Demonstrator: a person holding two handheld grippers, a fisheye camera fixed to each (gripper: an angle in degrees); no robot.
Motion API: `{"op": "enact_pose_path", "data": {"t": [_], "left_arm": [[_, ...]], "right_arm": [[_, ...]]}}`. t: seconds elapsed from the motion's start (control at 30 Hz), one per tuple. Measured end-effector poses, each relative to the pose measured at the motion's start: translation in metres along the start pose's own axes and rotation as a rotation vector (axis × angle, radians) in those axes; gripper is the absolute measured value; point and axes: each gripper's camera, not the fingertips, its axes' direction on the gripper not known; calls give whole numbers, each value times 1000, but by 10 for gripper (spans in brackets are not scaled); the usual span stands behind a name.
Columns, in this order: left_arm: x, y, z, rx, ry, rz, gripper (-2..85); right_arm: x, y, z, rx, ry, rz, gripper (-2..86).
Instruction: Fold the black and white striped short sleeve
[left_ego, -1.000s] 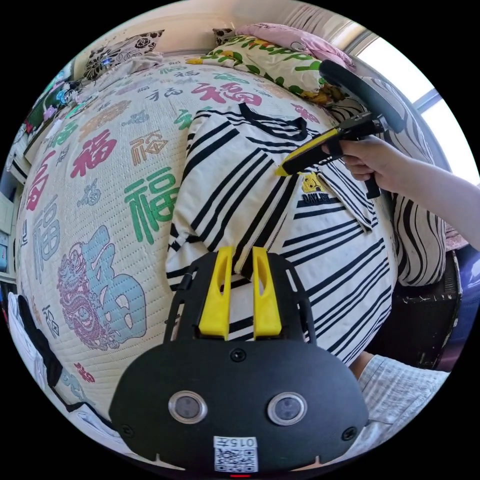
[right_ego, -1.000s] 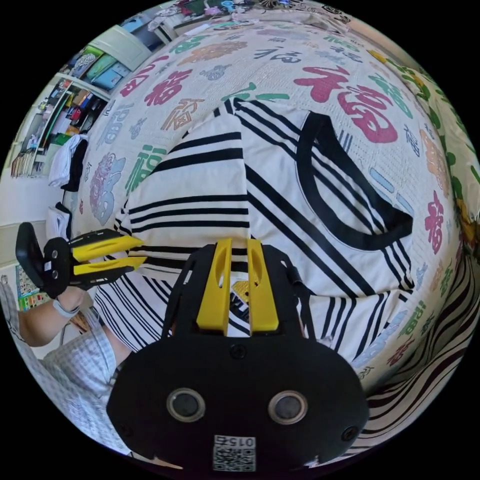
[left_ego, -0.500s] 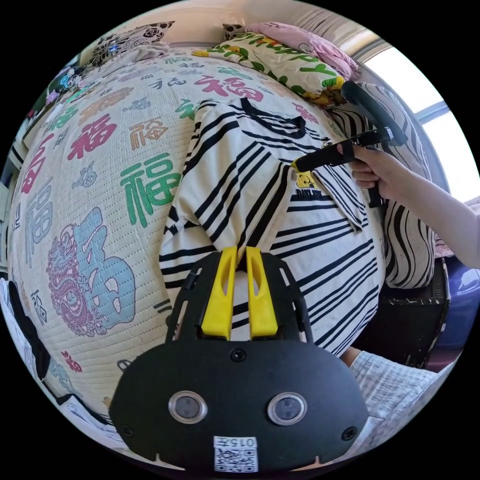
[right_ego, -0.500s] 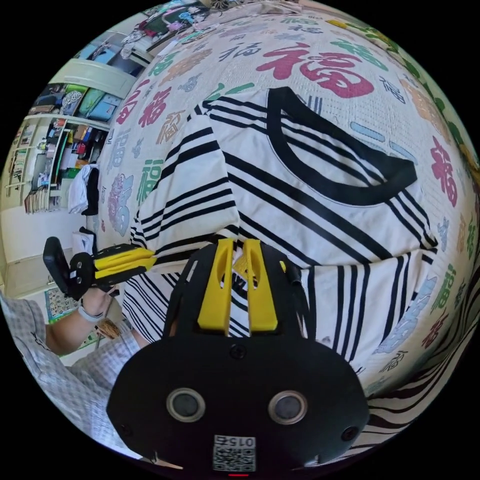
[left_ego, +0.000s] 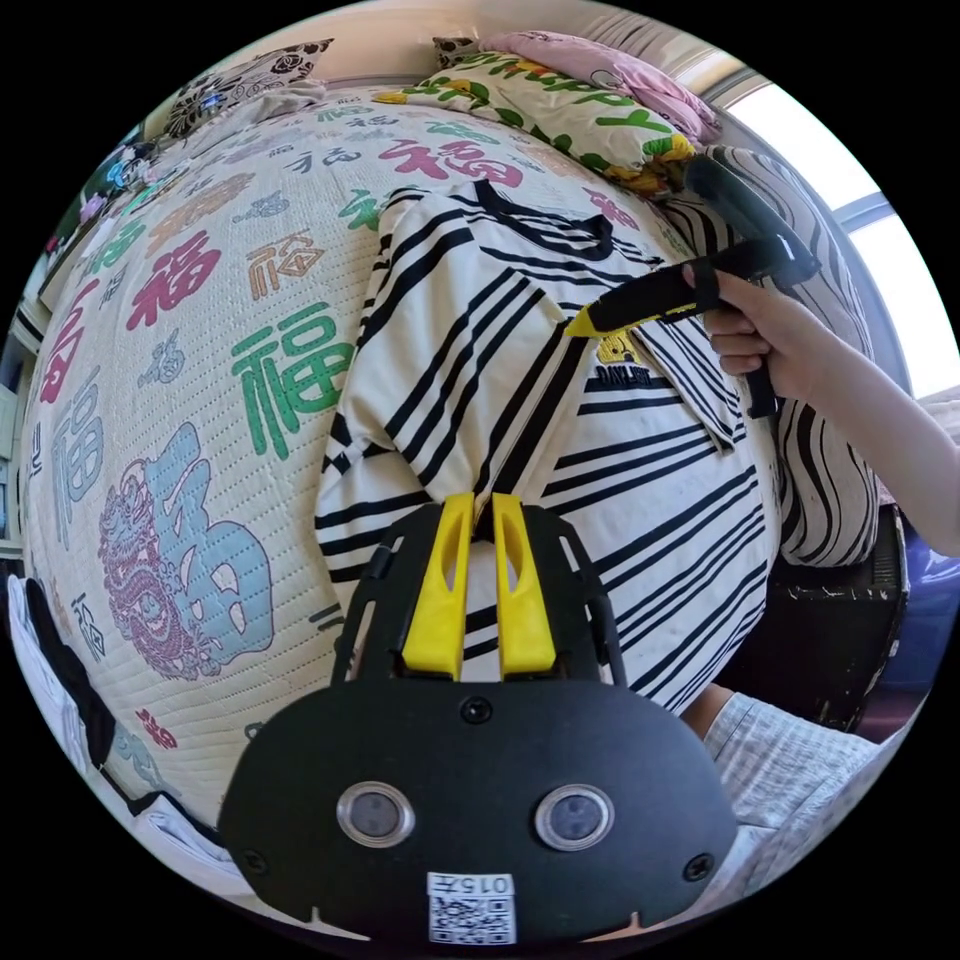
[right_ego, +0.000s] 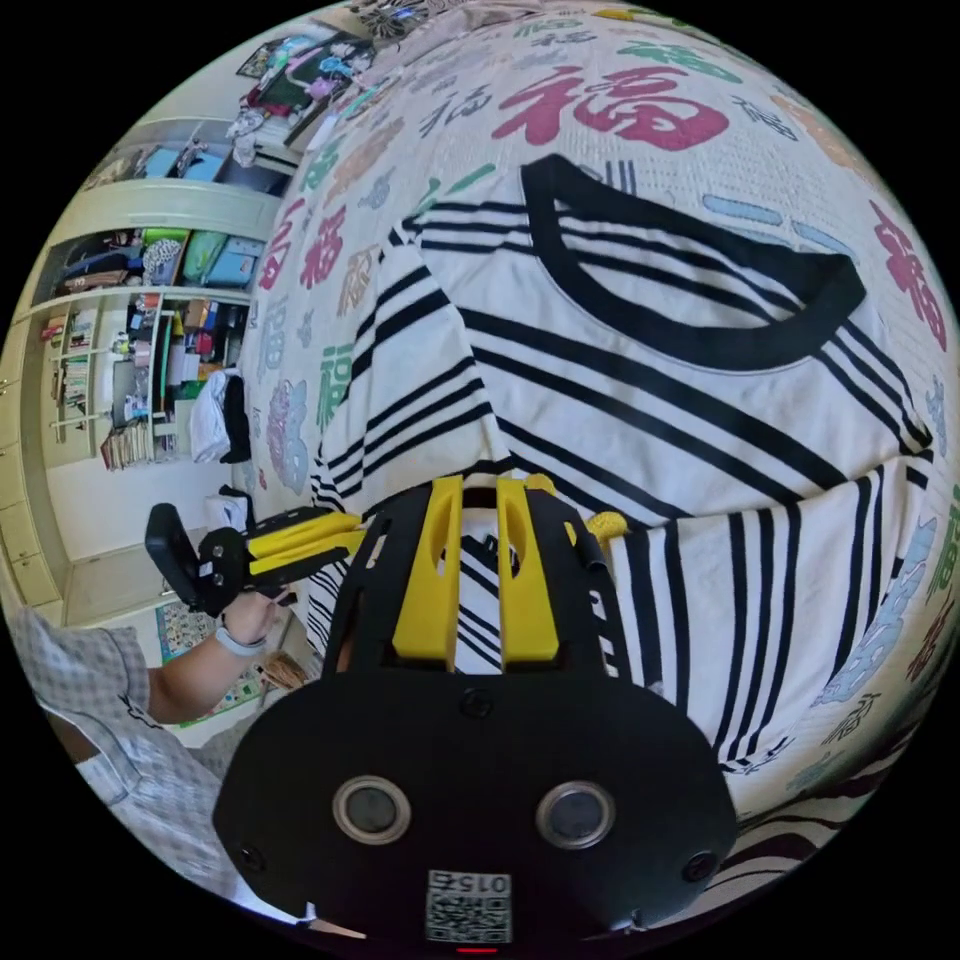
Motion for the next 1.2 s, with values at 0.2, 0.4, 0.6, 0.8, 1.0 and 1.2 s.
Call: {"op": "enact_pose_path", "data": {"t": [0.2,0.4,0.6,0.8,1.0,1.2], "left_arm": [[5,-17,0,-39,16,36,38],[-5,-52,-25,-101,89,162,40],[-37,-161,-86,168,50,238,68],[-25,-278,-33,13,95,266,86],[22,-288,2,-153,-52,333,71],[39,-256,-34,-100,-55,295,8]], "right_arm": [[11,29,-6,36,40,-36,13],[48,59,-23,63,-4,-44,43],[108,70,-87,289,293,-36,82],[163,44,-70,130,404,36,110],[184,62,-42,78,369,14,67],[201,104,-29,97,367,-30,9]]}}
